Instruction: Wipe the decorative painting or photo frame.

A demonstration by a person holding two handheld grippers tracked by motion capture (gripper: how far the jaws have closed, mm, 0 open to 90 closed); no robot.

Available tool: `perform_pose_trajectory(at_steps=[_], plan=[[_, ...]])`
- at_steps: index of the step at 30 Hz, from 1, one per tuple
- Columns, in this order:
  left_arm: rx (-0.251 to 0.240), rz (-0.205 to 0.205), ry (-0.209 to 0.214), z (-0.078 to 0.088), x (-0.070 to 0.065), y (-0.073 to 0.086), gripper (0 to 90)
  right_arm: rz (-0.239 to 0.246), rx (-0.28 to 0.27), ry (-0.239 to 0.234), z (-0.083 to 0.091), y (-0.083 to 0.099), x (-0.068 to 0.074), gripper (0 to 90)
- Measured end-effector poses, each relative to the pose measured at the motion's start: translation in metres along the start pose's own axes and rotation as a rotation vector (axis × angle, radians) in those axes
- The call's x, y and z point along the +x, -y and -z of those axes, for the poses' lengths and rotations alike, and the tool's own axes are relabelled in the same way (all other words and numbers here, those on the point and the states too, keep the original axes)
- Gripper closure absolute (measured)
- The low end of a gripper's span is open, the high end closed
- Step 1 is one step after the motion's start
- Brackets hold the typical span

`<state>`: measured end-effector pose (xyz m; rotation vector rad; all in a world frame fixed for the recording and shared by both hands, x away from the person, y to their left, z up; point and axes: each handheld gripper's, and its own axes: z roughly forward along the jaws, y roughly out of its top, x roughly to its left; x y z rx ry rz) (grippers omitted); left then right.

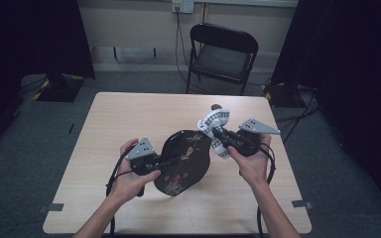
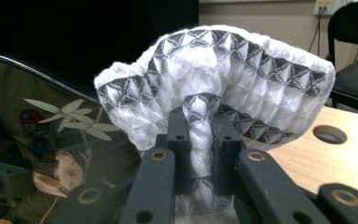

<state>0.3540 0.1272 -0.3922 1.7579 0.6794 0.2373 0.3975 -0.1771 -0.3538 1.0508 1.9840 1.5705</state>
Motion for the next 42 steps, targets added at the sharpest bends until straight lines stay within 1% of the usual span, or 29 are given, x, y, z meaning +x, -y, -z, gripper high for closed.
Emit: perform_pose_trajectory(at_steps=[2, 3, 4, 6, 7, 10, 13, 15, 19, 21, 23, 26, 27, 29, 30, 32, 35, 37, 40, 41, 42], plan=[[0.0, 0.002, 0.002, 0.0, 0.0, 0.0, 80.5, -0.004, -0.02, -0.008, 0.001, 0.004, 0.0, 81.4], [0.001, -0.001, 0.002, 0.0, 0.0, 0.0, 80.6, -0.002, -0.02, -0.006, -0.001, 0.006, -0.001, 81.3], [-0.001, -0.001, 0.001, 0.0, 0.0, 0.0, 80.6, 0.003, -0.001, -0.001, -0.003, 0.007, -0.002, 81.2], [0.0, -0.003, 0.001, 0.0, 0.0, 0.0, 80.6, -0.005, 0.004, 0.002, -0.003, 0.008, -0.004, 81.3], [0.001, -0.002, 0.002, 0.0, 0.0, 0.0, 80.6, -0.019, 0.032, -0.004, -0.004, 0.012, -0.006, 81.3], [-0.003, 0.003, 0.003, 0.0, 0.001, 0.0, 80.5, -0.031, 0.069, -0.012, -0.005, 0.016, -0.01, 81.4], [-0.004, 0.005, 0.004, -0.001, 0.001, 0.001, 80.5, -0.034, 0.089, -0.014, -0.006, 0.02, -0.011, 81.4], [-0.001, -0.008, 0.004, 0.0, 0.001, 0.001, 80.6, -0.031, 0.085, -0.017, -0.005, 0.019, -0.011, 81.6], [0.0, -0.009, 0.003, 0.0, 0.0, 0.001, 80.5, -0.018, 0.043, -0.027, 0.0, 0.013, -0.01, 81.6], [0.001, -0.01, 0.001, -0.001, 0.0, 0.001, 80.5, -0.01, 0.044, -0.03, 0.0, 0.014, -0.009, 81.6], [0.002, -0.01, -0.001, 0.0, 0.0, 0.001, 80.4, -0.014, 0.065, -0.036, -0.003, 0.017, -0.009, 81.7], [0.006, -0.01, -0.003, 0.0, 0.001, 0.001, 80.0, -0.041, 0.101, -0.053, -0.007, 0.025, -0.012, 82.0], [0.005, -0.01, -0.002, 0.0, 0.001, 0.001, 79.8, -0.046, 0.122, -0.06, -0.008, 0.028, -0.013, 82.0], [0.004, -0.01, -0.001, 0.0, 0.001, 0.001, 79.8, -0.057, 0.132, -0.069, -0.01, 0.032, -0.015, 82.0], [0.004, -0.01, -0.001, 0.0, 0.001, 0.001, 79.7, -0.057, 0.132, -0.069, -0.01, 0.032, -0.015, 82.0], [0.005, -0.009, -0.002, 0.0, 0.001, 0.001, 79.9, -0.065, 0.108, -0.067, -0.01, 0.031, -0.016, 82.0], [0.006, -0.008, -0.002, 0.0, 0.001, 0.001, 80.3, -0.056, 0.061, -0.067, -0.008, 0.027, -0.015, 82.0], [0.006, -0.008, -0.003, 0.001, 0.001, 0.001, 80.3, -0.049, 0.054, -0.063, -0.008, 0.028, -0.014, 82.0], [0.006, -0.008, -0.002, 0.001, 0.001, 0.001, 80.3, -0.06, 0.084, -0.075, -0.013, 0.033, -0.017, 82.0], [0.006, -0.008, 0.0, 0.001, 0.002, 0.001, 80.5, -0.072, 0.111, -0.087, -0.015, 0.036, -0.019, 82.0], [0.006, -0.008, 0.003, 0.001, 0.002, 0.001, 80.5, -0.075, 0.126, -0.095, -0.016, 0.038, -0.021, 82.0]])
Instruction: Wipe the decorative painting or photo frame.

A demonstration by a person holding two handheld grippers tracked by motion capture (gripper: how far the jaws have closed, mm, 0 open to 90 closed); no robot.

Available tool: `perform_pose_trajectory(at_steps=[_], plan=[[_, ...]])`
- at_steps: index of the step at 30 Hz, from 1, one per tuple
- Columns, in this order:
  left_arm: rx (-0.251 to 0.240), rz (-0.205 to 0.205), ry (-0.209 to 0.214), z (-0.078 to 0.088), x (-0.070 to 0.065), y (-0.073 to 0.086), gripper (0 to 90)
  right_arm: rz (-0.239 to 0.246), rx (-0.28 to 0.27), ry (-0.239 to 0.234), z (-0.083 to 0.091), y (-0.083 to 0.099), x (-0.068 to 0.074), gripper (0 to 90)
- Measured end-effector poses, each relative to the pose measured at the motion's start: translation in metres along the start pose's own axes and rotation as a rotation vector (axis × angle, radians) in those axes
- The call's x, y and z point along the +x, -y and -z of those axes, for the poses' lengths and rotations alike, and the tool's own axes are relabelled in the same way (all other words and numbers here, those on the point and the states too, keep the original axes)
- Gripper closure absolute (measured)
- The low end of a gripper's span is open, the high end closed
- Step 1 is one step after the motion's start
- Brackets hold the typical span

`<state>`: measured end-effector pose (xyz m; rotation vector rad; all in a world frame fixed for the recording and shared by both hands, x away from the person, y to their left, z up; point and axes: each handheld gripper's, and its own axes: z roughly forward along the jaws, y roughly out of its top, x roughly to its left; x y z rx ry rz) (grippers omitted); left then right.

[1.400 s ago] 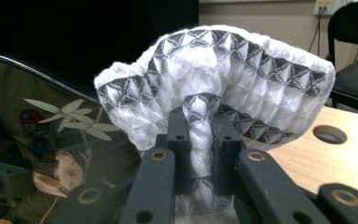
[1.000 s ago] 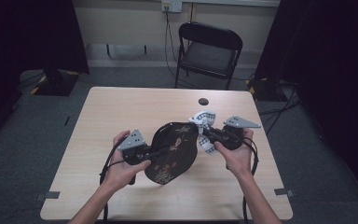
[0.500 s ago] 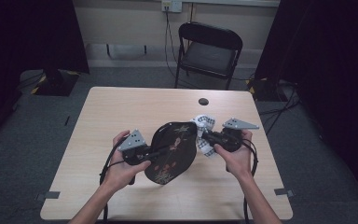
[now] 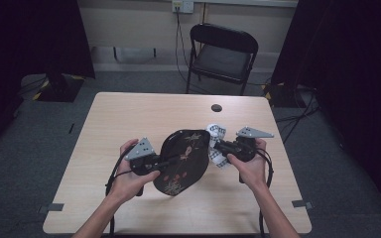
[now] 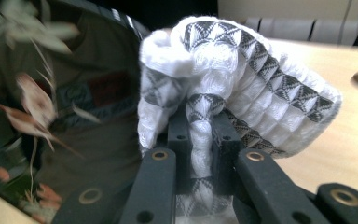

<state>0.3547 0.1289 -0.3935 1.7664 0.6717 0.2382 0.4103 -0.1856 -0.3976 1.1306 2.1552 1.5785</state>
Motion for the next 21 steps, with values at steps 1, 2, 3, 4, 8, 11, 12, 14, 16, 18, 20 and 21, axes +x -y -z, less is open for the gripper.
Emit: perform_pose_trajectory(at_steps=[1, 2, 3, 4, 8, 11, 12, 14, 16, 18, 20, 21], plan=[[0.0, -0.001, 0.0, 0.0, 0.0, 0.0, 80.5, -0.01, 0.013, -0.008, -0.002, 0.003, -0.002, 82.0], [-0.001, 0.0, 0.001, -0.001, 0.0, 0.0, 80.6, -0.016, 0.028, -0.012, -0.005, 0.005, -0.003, 82.0], [-0.001, 0.001, 0.001, -0.001, 0.0, 0.0, 80.6, -0.014, 0.032, -0.01, -0.006, 0.006, -0.004, 82.0], [0.003, 0.0, 0.002, 0.0, 0.0, 0.0, 80.6, -0.012, 0.022, -0.006, -0.006, 0.006, -0.004, 81.9], [-0.01, 0.008, 0.004, -0.001, 0.0, 0.001, 80.6, 0.004, -0.062, 0.009, 0.001, -0.002, -0.001, 81.9], [-0.011, 0.01, 0.003, -0.001, 0.0, 0.001, 80.6, 0.009, -0.076, 0.003, 0.003, -0.004, 0.0, 81.8], [-0.01, 0.011, 0.004, 0.0, 0.0, 0.001, 80.6, 0.011, -0.042, -0.002, 0.001, -0.002, -0.001, 81.8], [-0.011, 0.011, 0.002, -0.001, 0.0, 0.001, 80.6, 0.009, -0.003, -0.018, -0.003, 0.003, -0.004, 81.9], [-0.01, 0.012, 0.001, -0.001, 0.0, 0.001, 80.6, -0.008, 0.055, -0.041, -0.009, 0.009, -0.007, 82.0], [-0.011, 0.021, 0.005, -0.001, 0.001, 0.001, 80.4, -0.004, 0.077, -0.04, -0.013, 0.013, -0.007, 82.2], [-0.012, 0.021, 0.001, -0.001, 0.001, 0.001, 80.5, 0.01, 0.121, -0.006, -0.019, 0.019, -0.007, 82.2], [-0.012, 0.018, 0.0, -0.001, 0.001, 0.001, 80.5, 0.005, 0.112, -0.008, -0.019, 0.019, -0.007, 82.2]])
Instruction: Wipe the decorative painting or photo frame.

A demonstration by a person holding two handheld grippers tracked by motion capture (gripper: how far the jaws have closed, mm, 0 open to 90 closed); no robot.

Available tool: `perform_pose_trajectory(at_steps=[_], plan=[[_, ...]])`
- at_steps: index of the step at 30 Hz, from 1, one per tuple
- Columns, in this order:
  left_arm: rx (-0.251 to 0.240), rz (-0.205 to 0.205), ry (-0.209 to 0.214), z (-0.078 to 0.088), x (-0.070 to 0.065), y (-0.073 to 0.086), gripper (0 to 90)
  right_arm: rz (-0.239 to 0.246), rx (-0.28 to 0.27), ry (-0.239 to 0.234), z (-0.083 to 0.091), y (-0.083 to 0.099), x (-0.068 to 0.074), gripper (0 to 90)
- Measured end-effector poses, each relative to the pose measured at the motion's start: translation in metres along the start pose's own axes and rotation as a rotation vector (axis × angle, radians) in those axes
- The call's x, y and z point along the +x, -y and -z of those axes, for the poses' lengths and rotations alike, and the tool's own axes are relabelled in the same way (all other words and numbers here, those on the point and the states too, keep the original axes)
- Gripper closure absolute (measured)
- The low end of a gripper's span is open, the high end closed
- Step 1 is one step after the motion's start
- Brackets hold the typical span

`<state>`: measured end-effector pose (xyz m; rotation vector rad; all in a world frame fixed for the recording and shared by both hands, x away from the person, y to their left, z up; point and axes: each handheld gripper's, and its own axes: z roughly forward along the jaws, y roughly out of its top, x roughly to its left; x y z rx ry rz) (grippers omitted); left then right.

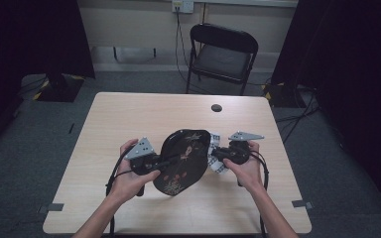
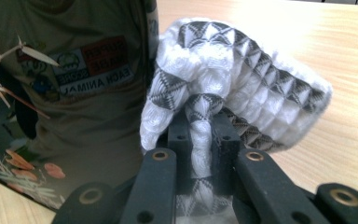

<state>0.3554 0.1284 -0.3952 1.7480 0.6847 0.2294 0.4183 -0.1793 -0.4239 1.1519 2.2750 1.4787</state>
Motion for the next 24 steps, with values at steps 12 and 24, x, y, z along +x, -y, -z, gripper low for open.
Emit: perform_pose_trajectory(at_steps=[12, 24], plan=[[0.007, -0.003, 0.001, 0.0, 0.0, 0.0, 80.5, 0.009, -0.078, -0.034, 0.01, -0.008, 0.0, 81.9], [-0.003, 0.024, 0.021, -0.001, 0.001, 0.002, 80.0, 0.043, -0.178, 0.006, 0.025, -0.021, 0.005, 81.8]])
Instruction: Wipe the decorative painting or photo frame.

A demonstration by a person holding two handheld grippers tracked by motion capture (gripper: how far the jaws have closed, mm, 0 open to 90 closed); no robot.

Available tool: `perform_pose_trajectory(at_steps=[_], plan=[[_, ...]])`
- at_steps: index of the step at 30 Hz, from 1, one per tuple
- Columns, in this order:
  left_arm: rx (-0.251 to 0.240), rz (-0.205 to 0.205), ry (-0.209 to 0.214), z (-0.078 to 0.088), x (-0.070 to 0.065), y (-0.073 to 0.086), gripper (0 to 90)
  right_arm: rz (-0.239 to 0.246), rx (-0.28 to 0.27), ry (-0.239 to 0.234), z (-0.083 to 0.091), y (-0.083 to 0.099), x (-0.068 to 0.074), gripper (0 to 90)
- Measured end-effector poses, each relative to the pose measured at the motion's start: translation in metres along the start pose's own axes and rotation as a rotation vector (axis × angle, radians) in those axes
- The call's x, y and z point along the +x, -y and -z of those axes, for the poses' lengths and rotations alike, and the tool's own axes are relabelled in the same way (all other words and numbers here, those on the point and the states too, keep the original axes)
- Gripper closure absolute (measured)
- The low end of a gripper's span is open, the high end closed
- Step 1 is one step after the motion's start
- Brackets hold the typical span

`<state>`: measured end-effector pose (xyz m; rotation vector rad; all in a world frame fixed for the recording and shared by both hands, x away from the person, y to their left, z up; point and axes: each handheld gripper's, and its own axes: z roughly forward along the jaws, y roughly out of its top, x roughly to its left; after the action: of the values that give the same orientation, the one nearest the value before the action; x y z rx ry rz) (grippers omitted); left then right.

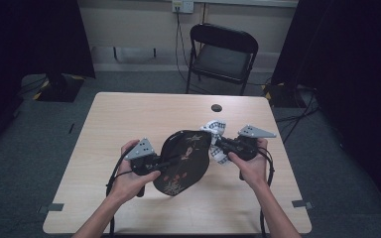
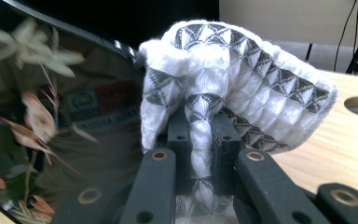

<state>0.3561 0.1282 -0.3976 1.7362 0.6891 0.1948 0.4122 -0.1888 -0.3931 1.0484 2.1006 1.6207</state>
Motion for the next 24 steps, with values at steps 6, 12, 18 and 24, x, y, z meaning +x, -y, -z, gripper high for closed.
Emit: perform_pose_trajectory(at_steps=[6, 12, 18, 24], plan=[[0.001, -0.003, -0.003, 0.0, -0.001, 0.0, 80.0, -0.027, 0.094, -0.027, -0.011, 0.013, -0.004, 81.7], [0.005, -0.008, 0.003, 0.0, -0.001, 0.0, 79.9, 0.01, 0.085, 0.008, -0.012, 0.01, 0.0, 81.8], [0.003, -0.003, 0.002, -0.001, -0.001, 0.0, 80.0, 0.012, -0.024, 0.005, 0.005, -0.006, 0.001, 81.7], [0.002, -0.006, -0.008, -0.002, -0.003, 0.001, 80.0, 0.005, 0.019, -0.003, 0.001, -0.001, -0.002, 81.5]])
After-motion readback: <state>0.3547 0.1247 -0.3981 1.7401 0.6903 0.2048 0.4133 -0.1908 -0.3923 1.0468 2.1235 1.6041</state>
